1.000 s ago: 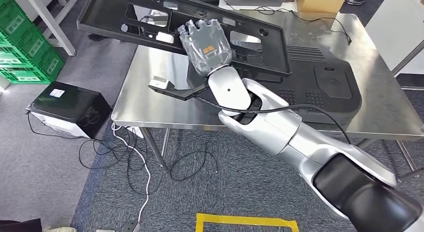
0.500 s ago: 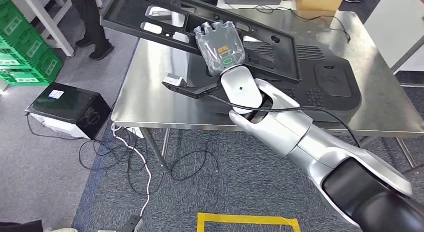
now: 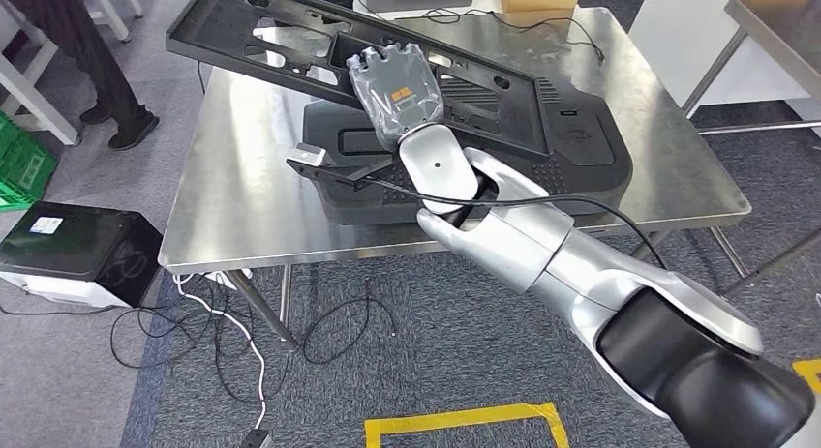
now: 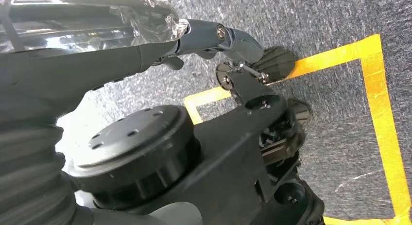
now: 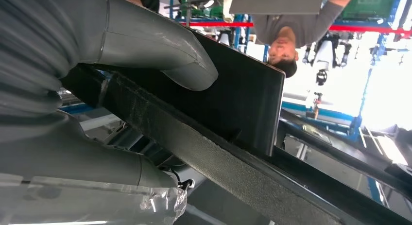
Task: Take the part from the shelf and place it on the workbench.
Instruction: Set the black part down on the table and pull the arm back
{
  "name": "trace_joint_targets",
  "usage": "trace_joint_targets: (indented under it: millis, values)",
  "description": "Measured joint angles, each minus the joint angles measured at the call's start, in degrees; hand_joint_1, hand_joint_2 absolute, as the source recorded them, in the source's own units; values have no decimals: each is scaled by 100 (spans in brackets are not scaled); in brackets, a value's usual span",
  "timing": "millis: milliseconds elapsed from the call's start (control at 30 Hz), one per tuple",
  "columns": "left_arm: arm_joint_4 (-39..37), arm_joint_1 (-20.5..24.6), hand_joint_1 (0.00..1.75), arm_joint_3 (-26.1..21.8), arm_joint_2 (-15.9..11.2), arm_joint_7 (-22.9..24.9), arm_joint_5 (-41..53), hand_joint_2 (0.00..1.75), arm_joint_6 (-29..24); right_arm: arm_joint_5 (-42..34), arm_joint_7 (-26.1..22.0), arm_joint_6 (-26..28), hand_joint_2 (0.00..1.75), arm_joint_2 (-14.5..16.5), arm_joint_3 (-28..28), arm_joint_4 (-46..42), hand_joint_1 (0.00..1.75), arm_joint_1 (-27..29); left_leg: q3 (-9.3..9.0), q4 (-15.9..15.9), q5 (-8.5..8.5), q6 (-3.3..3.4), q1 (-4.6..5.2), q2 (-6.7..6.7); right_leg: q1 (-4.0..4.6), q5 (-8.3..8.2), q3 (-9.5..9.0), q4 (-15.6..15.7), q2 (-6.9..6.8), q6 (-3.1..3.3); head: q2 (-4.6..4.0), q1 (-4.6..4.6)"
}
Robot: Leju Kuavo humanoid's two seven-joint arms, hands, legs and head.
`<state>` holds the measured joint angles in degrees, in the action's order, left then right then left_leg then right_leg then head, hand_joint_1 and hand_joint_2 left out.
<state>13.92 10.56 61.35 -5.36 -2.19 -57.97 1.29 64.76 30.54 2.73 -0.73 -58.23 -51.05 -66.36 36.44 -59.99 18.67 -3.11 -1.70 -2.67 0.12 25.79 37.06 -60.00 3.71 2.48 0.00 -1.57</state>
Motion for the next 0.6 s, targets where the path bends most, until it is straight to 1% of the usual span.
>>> trace_joint_targets:
  millis: [67, 100, 133, 200, 233, 267, 400, 500, 533, 600]
  values:
    - [0, 2, 0, 0, 0, 0, 1, 175, 0, -10, -1, 5, 175, 5, -3, 10, 175, -4, 3, 12, 0, 7, 3, 7, 1, -2, 10, -7, 12, -6, 0, 0]
    - [0, 1, 0, -1, 0, 0, 2, 175, 0, -28, -2, 10, 175, 8, -8, 24, 175, -2, 5, 6, 1, 23, 13, 19, -6, -8, 11, 4, 23, -23, 0, 9]
    - [0, 3, 0, -1, 1, 1, 8, 175, 0, -52, -3, 22, 175, 9, -13, 47, 175, -2, 2, 15, -9, 55, 12, 43, -13, -12, 14, 14, 42, -53, 0, 21]
    - [0, 9, 0, -1, 1, 2, 22, 175, 0, -103, -12, 74, 175, 16, -31, 119, 175, -21, -11, 45, -22, 111, 37, 75, -24, -26, -1, 60, 42, -52, 0, 82]
    - [0, 14, 0, 0, 1, 2, 29, 175, 0, -112, -16, 96, 175, 19, -36, 147, 175, -32, -19, 63, -30, 127, 44, 82, -25, -28, -10, 75, 33, -37, 0, 111]
    - [0, 14, 0, 0, 0, 3, 32, 175, 0, -116, -19, 113, 175, 22, -41, 170, 175, -41, -22, 65, -28, 126, 62, 76, -28, -32, -22, 92, 15, -11, 0, 141]
    - [0, 12, 0, 0, 0, 3, 39, 175, 9, -128, 12, 115, 175, 24, -43, 214, 175, -46, -23, 60, -26, 153, 87, 73, -49, -40, -36, 109, 5, -35, 0, 194]
    - [0, 13, 0, 0, 0, 10, 50, 175, 50, -146, 46, 114, 175, 24, -44, 247, 175, -48, -24, 59, -23, 165, 97, 74, -62, -42, -37, 117, 4, -78, 0, 201]
    - [0, 15, 0, 0, -2, 13, 54, 175, 64, -152, 55, 114, 175, 23, -44, 257, 175, -48, -22, 48, -14, 181, 113, 82, -78, -46, -44, 138, 4, -110, 0, 200]
    - [0, 20, 0, 0, -7, 19, 62, 175, 84, -164, 66, 114, 175, 22, -44, 270, 175, -51, -58, 95, -20, 247, 110, 114, -93, -58, -72, 192, 1, -206, 0, 187]
